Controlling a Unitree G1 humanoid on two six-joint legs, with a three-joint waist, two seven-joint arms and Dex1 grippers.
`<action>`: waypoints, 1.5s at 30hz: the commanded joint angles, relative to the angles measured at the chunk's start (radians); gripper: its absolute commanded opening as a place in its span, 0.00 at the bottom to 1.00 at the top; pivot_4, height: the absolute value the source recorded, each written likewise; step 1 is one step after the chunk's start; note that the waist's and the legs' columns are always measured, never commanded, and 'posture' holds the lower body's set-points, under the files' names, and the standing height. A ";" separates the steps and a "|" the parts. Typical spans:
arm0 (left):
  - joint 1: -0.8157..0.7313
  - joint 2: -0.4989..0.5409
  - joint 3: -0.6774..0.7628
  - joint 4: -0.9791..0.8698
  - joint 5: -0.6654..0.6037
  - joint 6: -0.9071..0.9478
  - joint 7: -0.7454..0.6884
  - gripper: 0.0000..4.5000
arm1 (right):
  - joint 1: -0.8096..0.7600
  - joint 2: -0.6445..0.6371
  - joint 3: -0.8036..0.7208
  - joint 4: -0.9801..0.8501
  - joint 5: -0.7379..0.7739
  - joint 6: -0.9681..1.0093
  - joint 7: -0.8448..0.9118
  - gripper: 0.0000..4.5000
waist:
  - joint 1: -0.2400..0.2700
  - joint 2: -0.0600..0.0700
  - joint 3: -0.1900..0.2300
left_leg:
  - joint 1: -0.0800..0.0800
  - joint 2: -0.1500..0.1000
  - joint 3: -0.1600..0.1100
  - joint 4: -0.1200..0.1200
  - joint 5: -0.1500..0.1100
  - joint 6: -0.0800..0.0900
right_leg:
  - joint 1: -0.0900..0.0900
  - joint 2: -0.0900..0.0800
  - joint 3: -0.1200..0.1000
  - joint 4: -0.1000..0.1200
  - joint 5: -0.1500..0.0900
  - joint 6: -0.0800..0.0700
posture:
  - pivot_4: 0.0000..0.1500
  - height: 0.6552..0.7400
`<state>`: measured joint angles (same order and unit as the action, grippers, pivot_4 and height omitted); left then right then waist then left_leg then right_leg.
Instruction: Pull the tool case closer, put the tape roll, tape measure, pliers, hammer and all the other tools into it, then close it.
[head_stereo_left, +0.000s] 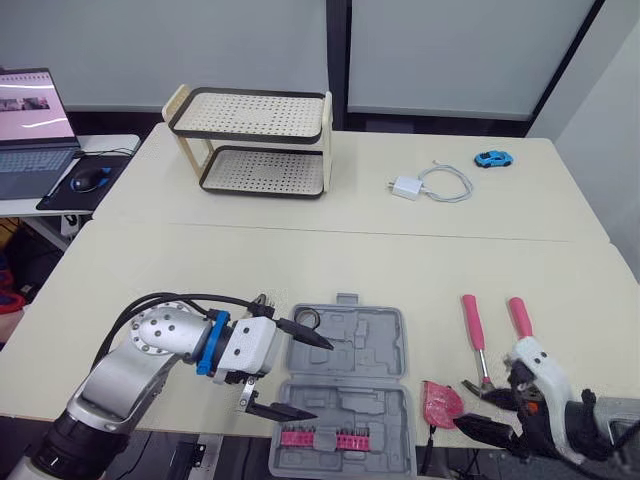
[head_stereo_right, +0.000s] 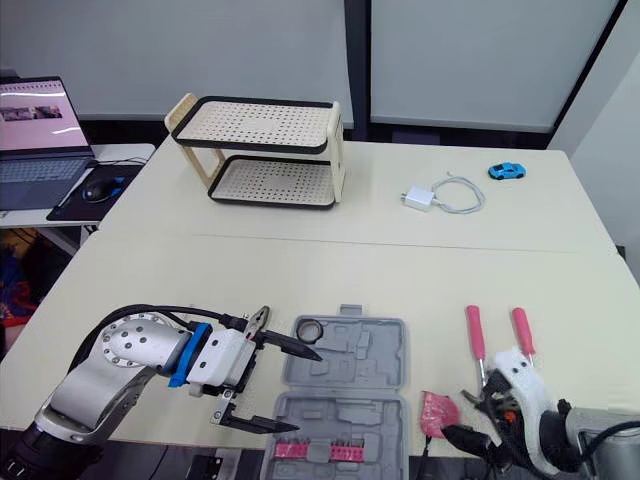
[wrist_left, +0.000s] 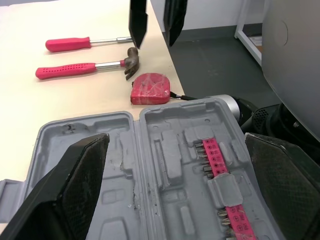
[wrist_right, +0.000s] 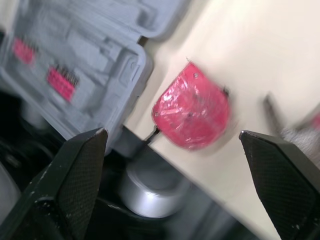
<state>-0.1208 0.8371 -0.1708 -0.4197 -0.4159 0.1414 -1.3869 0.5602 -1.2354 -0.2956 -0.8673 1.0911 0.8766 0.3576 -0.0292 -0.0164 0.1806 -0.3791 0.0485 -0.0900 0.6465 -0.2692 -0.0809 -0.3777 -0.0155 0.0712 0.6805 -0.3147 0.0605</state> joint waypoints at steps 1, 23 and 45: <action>0.014 0.003 0.006 -0.005 0.004 -0.031 -0.002 1.00 | 0.046 -0.010 0.065 -0.025 -0.357 -0.288 0.243 1.00 | 0.000 -0.001 0.000 | 0.000 0.000 0.000 0.000 0.000 0.000 | 0.000 0.000 0.000 0.000 0.000 0.000 | 1.00 0.94; 0.001 0.001 -0.015 -0.021 0.007 -0.036 -0.003 1.00 | -0.138 0.239 0.385 0.536 -0.967 -0.966 0.562 1.00 | -0.002 -0.002 0.000 | 0.005 -0.002 0.002 0.000 0.000 0.000 | 0.006 -0.002 0.002 0.000 0.000 0.000 | 1.00 0.94; -0.022 -0.009 -0.038 -0.031 0.011 -0.011 0.012 1.00 | -0.206 0.301 0.434 0.489 -1.080 -0.779 0.559 1.00 | -0.002 -0.002 0.000 | 0.005 -0.002 0.001 0.000 0.000 0.000 | 0.006 -0.002 0.002 0.000 0.000 0.000 | 1.00 0.94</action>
<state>-0.1337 0.8321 -0.1942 -0.4230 -0.4069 0.1296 -1.3828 0.3521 -0.9350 0.1452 -0.3586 0.0195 0.0874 0.9155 -0.0309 -0.0188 0.1802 -0.3741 0.0467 -0.0886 0.6467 -0.2695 -0.0805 -0.3718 -0.0178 0.0727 0.6808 -0.3144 0.0602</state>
